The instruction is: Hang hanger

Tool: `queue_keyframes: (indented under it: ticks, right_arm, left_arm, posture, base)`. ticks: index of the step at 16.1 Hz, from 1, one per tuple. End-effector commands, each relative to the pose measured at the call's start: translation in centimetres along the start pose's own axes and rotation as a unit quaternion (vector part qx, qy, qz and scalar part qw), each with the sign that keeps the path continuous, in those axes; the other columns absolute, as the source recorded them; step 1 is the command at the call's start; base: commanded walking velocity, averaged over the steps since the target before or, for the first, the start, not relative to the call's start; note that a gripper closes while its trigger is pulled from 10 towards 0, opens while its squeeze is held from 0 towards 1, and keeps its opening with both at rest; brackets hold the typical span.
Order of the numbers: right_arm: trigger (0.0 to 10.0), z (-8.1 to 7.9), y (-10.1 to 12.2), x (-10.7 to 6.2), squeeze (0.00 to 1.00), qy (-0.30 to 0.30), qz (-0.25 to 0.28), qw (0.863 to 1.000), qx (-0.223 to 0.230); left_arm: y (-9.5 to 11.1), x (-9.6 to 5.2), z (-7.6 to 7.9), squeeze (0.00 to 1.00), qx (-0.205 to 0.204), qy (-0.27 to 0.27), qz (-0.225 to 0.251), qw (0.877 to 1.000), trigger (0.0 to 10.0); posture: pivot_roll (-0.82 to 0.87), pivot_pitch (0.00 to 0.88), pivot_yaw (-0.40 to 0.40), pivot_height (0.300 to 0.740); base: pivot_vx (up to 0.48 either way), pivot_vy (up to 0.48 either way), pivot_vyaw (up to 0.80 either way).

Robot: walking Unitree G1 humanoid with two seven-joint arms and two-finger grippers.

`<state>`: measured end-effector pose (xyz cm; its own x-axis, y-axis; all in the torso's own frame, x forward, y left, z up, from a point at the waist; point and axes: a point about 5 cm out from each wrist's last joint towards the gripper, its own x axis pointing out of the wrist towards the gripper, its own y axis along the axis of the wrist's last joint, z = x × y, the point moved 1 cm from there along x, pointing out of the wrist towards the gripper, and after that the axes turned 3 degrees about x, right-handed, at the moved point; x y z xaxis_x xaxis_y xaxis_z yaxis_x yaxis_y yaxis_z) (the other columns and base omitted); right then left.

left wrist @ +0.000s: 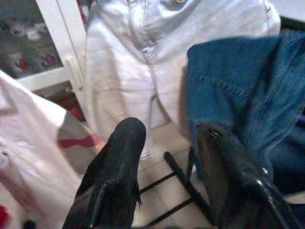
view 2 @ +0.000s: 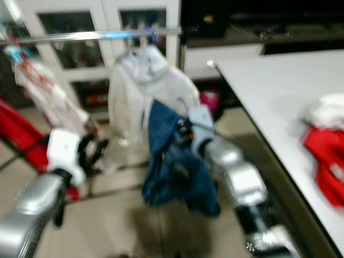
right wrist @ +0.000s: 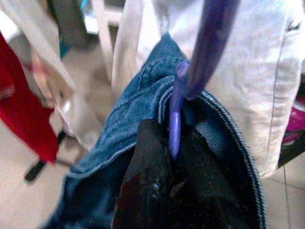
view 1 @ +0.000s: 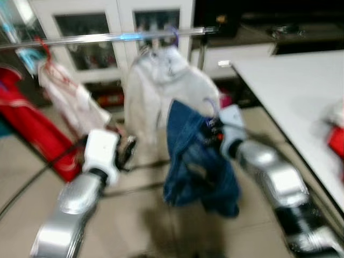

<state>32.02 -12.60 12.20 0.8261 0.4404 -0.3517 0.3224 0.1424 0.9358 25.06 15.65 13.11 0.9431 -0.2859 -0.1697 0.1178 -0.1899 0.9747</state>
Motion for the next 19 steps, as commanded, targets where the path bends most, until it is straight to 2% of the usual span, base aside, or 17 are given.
queue_keyframes:
  ticks: [1,3,8,10,13,16,19]
  right_arm:
    - [10.0,-1.2,1.2,0.0,0.00,0.029,0.021,0.999,-0.004]
    - [10.0,-1.1,1.0,-0.2,0.00,0.026,0.016,0.999,-0.016]
    - [10.0,-0.2,1.6,-1.2,0.00,-0.030,0.036,0.999,0.004]
    - [10.0,-0.7,2.2,-1.5,0.00,-0.037,0.048,0.998,-0.027]
    - [10.0,-1.7,2.9,-1.7,0.00,-0.023,0.065,0.997,-0.015]
    - [10.0,-3.3,3.5,-2.1,0.00,0.021,0.086,0.996,0.003]
    - [10.0,-5.2,5.0,-3.1,0.00,0.039,0.120,0.992,-0.010]
  left_arm:
    - [0.0,-0.4,-0.7,0.00,0.010,0.010,-0.004,1.000,10.0]
    - [-0.1,-0.4,-0.7,0.00,0.011,0.010,-0.007,1.000,10.0]
    - [-0.3,-0.6,-0.5,0.00,0.021,0.003,-0.012,1.000,10.0]
    - [-0.2,-0.7,-0.5,0.00,0.025,-0.002,-0.012,1.000,10.0]
    - [-0.3,-0.7,-0.3,0.00,0.027,-0.008,-0.013,1.000,10.0]
    - [-0.3,-1.1,0.0,0.00,0.030,-0.015,-0.016,0.999,10.0]
    - [0.3,-1.9,1.1,0.00,0.033,-0.075,0.008,0.997,10.0]
  posture:
    - [-0.04,0.083,0.004,0.740]
    - [-0.04,0.083,0.004,0.740]
    - [-0.04,0.078,0.000,0.740]
    - [-0.04,0.069,0.001,0.740]
    - [-0.04,0.071,0.000,0.740]
    - [-0.03,0.067,-0.006,0.740]
    - [-0.02,0.065,-0.008,0.740]
  base:
    - [0.398,0.000,0.80]
    - [0.398,0.000,0.00]
    - [0.398,0.000,0.00]
    - [0.399,0.000,0.00]
    - [0.399,0.000,0.00]
    - [0.396,0.000,0.00]
    - [0.000,0.000,0.00]
